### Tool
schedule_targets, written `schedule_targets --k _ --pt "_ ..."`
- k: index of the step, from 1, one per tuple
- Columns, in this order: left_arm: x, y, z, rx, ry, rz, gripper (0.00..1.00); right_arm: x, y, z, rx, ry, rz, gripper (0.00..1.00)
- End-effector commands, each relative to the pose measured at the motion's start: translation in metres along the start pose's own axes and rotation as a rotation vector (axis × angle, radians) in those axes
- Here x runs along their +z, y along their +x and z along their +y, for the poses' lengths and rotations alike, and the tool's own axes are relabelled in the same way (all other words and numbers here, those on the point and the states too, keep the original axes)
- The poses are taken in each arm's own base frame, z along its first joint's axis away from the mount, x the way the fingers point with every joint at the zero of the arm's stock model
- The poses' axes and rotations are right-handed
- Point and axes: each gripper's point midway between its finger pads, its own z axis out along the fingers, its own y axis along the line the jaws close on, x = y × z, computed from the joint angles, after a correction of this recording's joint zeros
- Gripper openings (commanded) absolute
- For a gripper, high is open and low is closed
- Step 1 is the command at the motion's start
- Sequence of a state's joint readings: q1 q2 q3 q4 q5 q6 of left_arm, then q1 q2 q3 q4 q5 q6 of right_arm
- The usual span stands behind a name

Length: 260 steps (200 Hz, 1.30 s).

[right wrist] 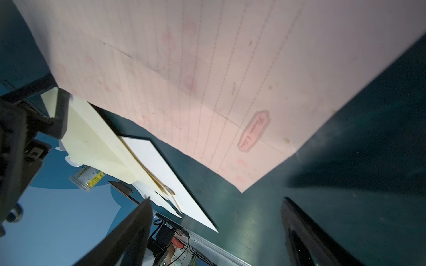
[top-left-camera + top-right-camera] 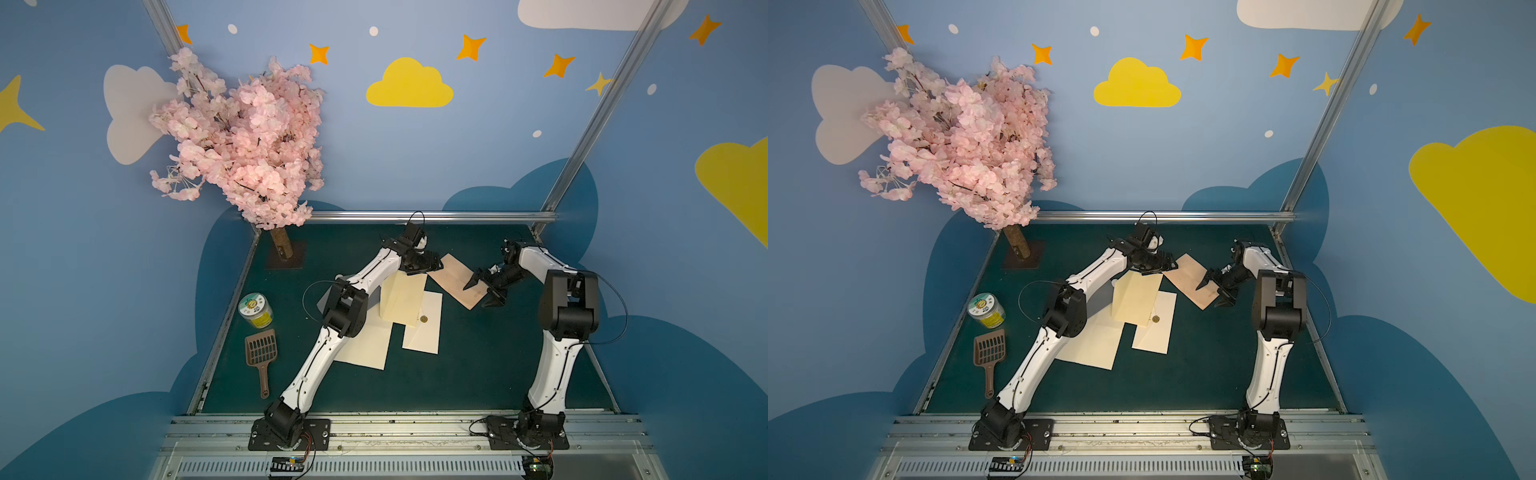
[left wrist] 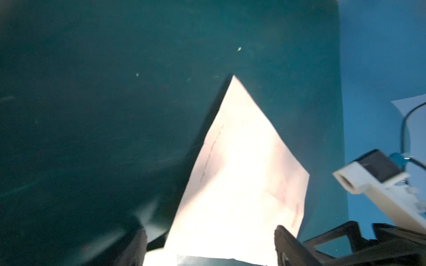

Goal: Fold the letter paper in half and place it into the envelope
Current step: Fold the letter paper at the center of the board.

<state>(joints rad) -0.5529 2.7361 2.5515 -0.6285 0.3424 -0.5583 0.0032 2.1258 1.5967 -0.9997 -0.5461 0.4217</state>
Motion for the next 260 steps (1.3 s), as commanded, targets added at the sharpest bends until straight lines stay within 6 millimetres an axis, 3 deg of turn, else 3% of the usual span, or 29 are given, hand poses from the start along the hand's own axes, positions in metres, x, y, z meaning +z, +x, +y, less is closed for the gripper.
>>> schedule_targets --k 1,45,119,161,206,260 --pt "0.007 0.002 0.010 0.009 -0.017 0.008 0.87 -0.013 0.011 0.006 -0.025 -0.018 -0.002 0.87" --pt "0.016 0.012 0.015 0.014 0.001 0.049 0.86 -0.014 0.016 0.003 -0.035 -0.015 0.003 0.86" --pt "0.016 0.032 -0.005 0.061 0.088 0.130 0.71 -0.012 0.011 0.002 -0.026 -0.020 0.006 0.86" --pt "0.013 0.035 -0.009 0.065 0.106 0.137 0.62 -0.011 0.010 0.002 -0.026 -0.022 0.003 0.86" --pt "0.011 0.028 -0.021 0.061 0.162 0.118 0.38 -0.012 0.009 -0.001 -0.023 -0.017 0.002 0.86" --pt "0.012 0.022 -0.031 0.023 0.223 0.104 0.04 -0.018 0.010 -0.004 -0.030 -0.017 -0.013 0.86"
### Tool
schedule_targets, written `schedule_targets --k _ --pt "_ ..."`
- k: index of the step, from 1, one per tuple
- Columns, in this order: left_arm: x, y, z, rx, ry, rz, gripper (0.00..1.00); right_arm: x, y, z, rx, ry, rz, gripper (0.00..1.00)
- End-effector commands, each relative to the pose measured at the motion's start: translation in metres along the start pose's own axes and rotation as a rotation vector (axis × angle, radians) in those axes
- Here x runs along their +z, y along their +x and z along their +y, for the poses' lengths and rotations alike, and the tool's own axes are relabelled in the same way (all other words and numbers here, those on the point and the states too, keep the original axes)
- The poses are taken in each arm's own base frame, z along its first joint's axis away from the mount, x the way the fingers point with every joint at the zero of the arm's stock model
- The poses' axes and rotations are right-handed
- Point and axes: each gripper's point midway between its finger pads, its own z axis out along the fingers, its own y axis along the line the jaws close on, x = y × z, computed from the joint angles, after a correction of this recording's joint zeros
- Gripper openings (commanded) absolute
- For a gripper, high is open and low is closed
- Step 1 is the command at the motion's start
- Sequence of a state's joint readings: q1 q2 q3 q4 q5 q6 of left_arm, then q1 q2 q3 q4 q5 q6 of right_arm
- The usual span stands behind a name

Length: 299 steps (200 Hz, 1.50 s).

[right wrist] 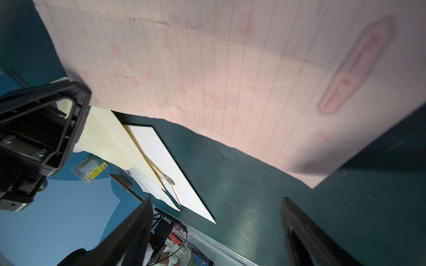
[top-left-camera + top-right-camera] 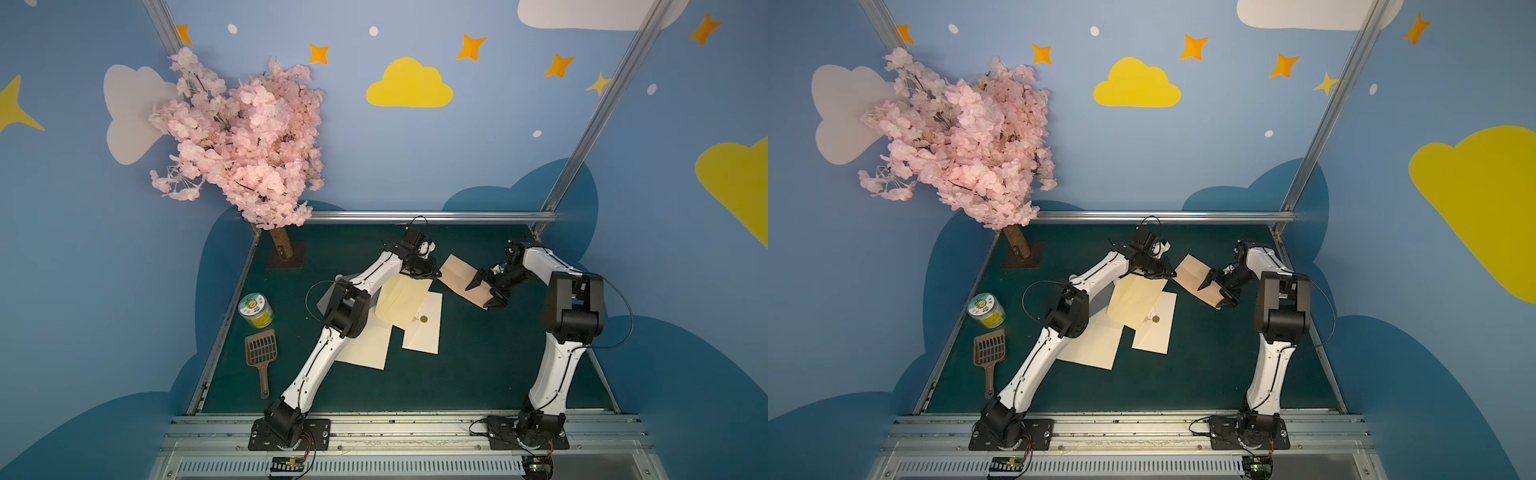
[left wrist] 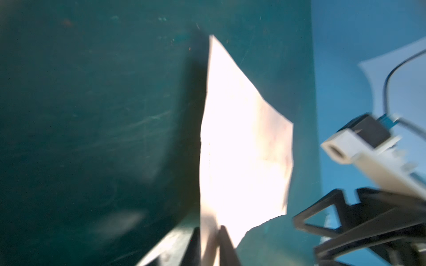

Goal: Fold the letter paper in half and place it into the envelope
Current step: Fold the letter paper at the center of the board.

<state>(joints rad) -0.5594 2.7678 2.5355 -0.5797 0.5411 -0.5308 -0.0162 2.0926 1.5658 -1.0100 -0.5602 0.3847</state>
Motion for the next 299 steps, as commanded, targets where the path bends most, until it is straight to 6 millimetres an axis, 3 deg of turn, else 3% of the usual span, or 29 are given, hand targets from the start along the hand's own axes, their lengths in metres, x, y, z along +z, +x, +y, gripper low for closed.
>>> schedule_targets --k 1,33,66,126,155,179,195,217,256,299 --pt "-0.001 -0.003 -0.011 -0.006 0.052 -0.004 0.03 -0.010 0.004 0.001 -0.014 0.000 -0.015 0.86" --pt "-0.010 -0.008 -0.024 -0.002 0.065 -0.021 0.03 -0.016 0.008 0.000 -0.025 0.022 -0.026 0.86" --pt "-0.034 -0.007 -0.028 -0.034 -0.006 -0.036 0.03 -0.020 0.015 0.000 -0.046 0.048 -0.028 0.85" --pt "-0.082 0.027 -0.030 -0.091 -0.109 -0.062 0.03 -0.021 0.033 0.015 -0.107 0.079 -0.032 0.82" --pt "-0.102 0.049 -0.027 -0.139 -0.148 -0.096 0.03 -0.015 0.042 0.025 -0.131 0.084 -0.020 0.70" --pt "-0.117 0.066 -0.024 -0.174 -0.162 -0.127 0.03 -0.007 0.051 0.032 -0.138 0.077 -0.008 0.53" --pt "-0.122 0.077 -0.024 -0.172 -0.175 -0.129 0.03 0.000 0.058 0.035 -0.137 0.068 0.004 0.34" --pt "-0.131 0.091 -0.026 -0.163 -0.213 -0.105 0.03 0.012 0.066 0.037 -0.129 0.059 0.022 0.00" --pt "-0.139 0.111 -0.025 -0.153 -0.237 -0.104 0.03 0.039 0.074 0.027 -0.080 0.069 0.062 0.00" --pt "-0.131 0.121 -0.035 -0.129 -0.173 -0.073 0.03 0.057 0.073 0.015 -0.056 0.098 0.075 0.00"
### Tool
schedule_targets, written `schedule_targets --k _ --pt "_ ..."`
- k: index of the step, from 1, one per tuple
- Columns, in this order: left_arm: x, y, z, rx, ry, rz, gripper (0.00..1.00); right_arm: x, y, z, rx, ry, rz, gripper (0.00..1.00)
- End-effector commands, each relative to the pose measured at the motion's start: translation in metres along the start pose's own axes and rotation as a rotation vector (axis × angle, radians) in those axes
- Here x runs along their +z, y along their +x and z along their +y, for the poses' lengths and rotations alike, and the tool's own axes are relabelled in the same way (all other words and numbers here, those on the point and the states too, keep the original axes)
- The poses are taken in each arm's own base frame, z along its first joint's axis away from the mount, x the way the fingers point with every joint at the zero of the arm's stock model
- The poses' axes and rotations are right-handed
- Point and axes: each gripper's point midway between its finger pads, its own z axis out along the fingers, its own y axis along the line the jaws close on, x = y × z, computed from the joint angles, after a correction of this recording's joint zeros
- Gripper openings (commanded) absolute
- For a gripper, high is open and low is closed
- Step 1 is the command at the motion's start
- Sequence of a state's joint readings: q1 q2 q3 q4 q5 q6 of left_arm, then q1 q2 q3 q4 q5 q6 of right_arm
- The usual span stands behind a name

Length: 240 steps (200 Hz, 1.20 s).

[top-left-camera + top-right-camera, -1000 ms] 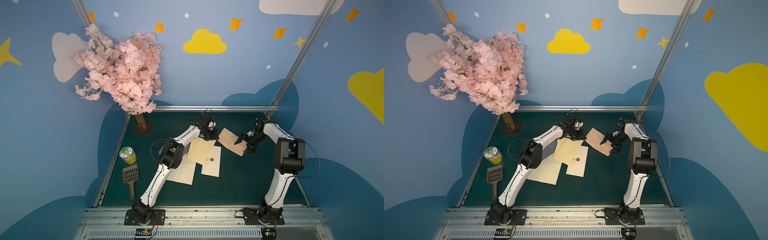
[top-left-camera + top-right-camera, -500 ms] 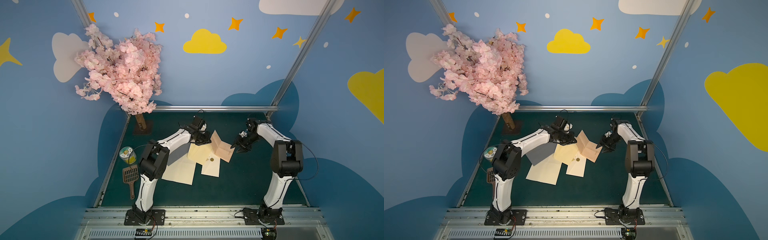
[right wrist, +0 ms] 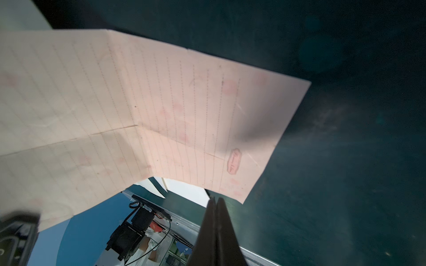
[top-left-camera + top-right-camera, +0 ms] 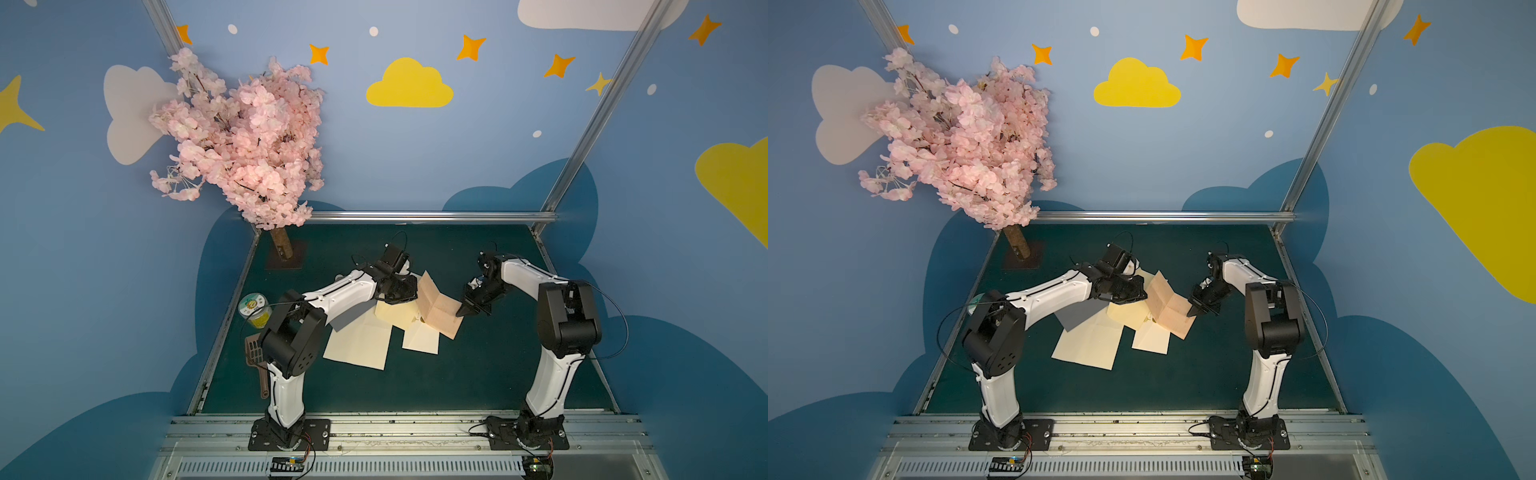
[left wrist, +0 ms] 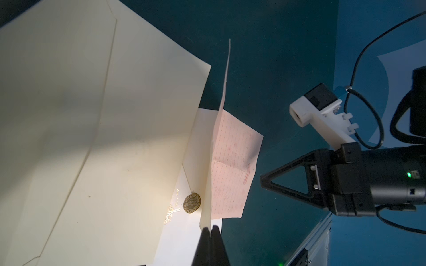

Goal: Fold the letter paper in half and place it into the envelope
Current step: Fold the letter paper at the center of the board.

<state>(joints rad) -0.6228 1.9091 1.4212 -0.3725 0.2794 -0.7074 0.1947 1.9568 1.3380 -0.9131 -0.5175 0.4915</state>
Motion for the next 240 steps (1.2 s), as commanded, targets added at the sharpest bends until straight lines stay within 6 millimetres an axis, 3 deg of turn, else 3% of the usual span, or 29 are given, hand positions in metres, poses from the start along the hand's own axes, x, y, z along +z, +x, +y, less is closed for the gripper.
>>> schedule_targets --k 1,40,62,89,135,187,240 --pt "-0.001 0.004 -0.009 0.024 0.049 0.004 0.03 0.010 -0.005 -0.002 0.017 0.003 -0.001 0.00" --pt "0.004 0.005 -0.027 0.063 0.148 0.028 0.09 0.018 -0.008 -0.008 0.023 0.026 0.008 0.00" --pt "0.006 0.003 -0.038 0.076 0.206 0.034 0.33 0.021 -0.009 -0.012 0.021 0.046 0.016 0.00" --pt "0.009 -0.001 -0.050 0.082 0.270 0.033 0.47 0.022 -0.009 -0.016 0.020 0.064 0.022 0.00" --pt "0.017 -0.006 -0.071 0.075 0.380 0.039 0.48 0.023 -0.008 -0.019 0.022 0.071 0.029 0.00" --pt "0.036 0.008 -0.098 0.107 0.476 0.094 0.49 0.024 -0.010 -0.021 0.031 0.070 0.028 0.00" --pt "0.066 0.028 -0.086 0.064 0.472 0.156 0.49 0.005 -0.004 -0.018 0.058 0.012 -0.009 0.00"
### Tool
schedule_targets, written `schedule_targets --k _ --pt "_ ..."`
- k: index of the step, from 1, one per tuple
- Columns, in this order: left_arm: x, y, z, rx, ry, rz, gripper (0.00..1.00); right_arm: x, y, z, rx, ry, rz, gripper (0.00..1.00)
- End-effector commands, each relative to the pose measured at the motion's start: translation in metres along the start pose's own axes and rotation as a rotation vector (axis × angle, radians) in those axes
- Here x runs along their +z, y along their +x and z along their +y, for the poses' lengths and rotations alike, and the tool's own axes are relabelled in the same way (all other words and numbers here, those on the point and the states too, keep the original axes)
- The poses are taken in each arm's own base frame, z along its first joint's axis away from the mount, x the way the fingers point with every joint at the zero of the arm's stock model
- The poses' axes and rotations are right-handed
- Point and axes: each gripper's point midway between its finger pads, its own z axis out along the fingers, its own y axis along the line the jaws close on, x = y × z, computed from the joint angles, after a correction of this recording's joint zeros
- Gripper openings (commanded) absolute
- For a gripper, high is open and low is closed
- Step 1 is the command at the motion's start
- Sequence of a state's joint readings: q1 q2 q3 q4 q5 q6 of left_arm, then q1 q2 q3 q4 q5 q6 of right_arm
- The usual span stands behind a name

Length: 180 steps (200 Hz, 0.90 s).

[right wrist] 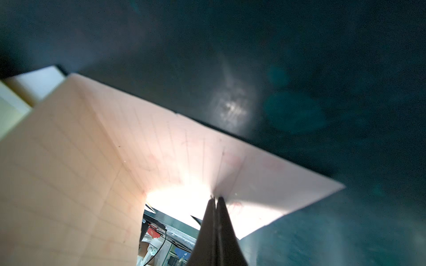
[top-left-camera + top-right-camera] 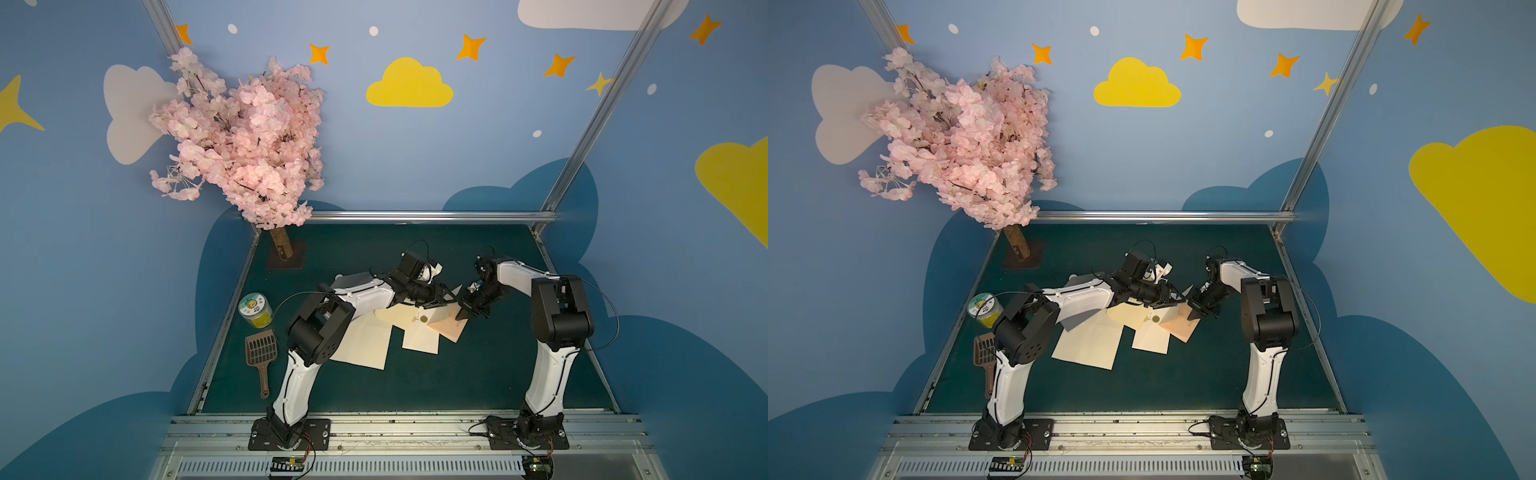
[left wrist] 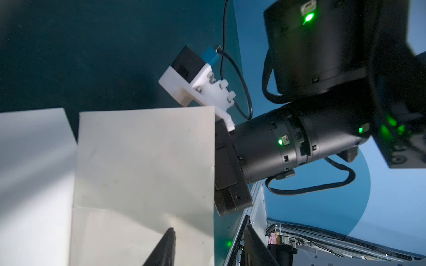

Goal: Fold the letter paper in half and place it into the envelope
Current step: Fold the letter paper at the center of the board.

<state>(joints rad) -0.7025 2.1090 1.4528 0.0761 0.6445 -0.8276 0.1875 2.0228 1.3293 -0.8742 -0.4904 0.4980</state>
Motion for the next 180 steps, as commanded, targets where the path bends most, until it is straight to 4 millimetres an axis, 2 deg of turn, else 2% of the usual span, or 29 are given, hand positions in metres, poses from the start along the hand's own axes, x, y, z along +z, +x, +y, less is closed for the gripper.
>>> schedule_targets --k 1,23,56,85,116,180 --pt "0.008 0.003 0.006 -0.014 0.025 0.016 0.49 -0.015 0.007 -0.003 0.028 -0.027 -0.020 0.00" --pt "0.015 0.007 0.020 -0.029 0.008 0.032 0.48 -0.030 0.018 -0.006 0.043 -0.039 -0.032 0.00" --pt "0.021 0.013 0.037 -0.038 -0.043 0.060 0.48 -0.054 0.038 -0.021 0.037 0.069 -0.041 0.00" --pt "0.023 0.018 0.051 -0.041 -0.106 0.087 0.47 -0.068 0.041 -0.011 0.000 0.032 -0.085 0.00" --pt "0.023 0.021 0.061 -0.047 -0.151 0.103 0.46 -0.060 0.031 -0.003 0.006 -0.016 -0.077 0.00" --pt "0.003 0.018 0.056 -0.001 -0.238 0.123 0.46 -0.031 -0.003 -0.016 0.035 0.044 -0.037 0.00"
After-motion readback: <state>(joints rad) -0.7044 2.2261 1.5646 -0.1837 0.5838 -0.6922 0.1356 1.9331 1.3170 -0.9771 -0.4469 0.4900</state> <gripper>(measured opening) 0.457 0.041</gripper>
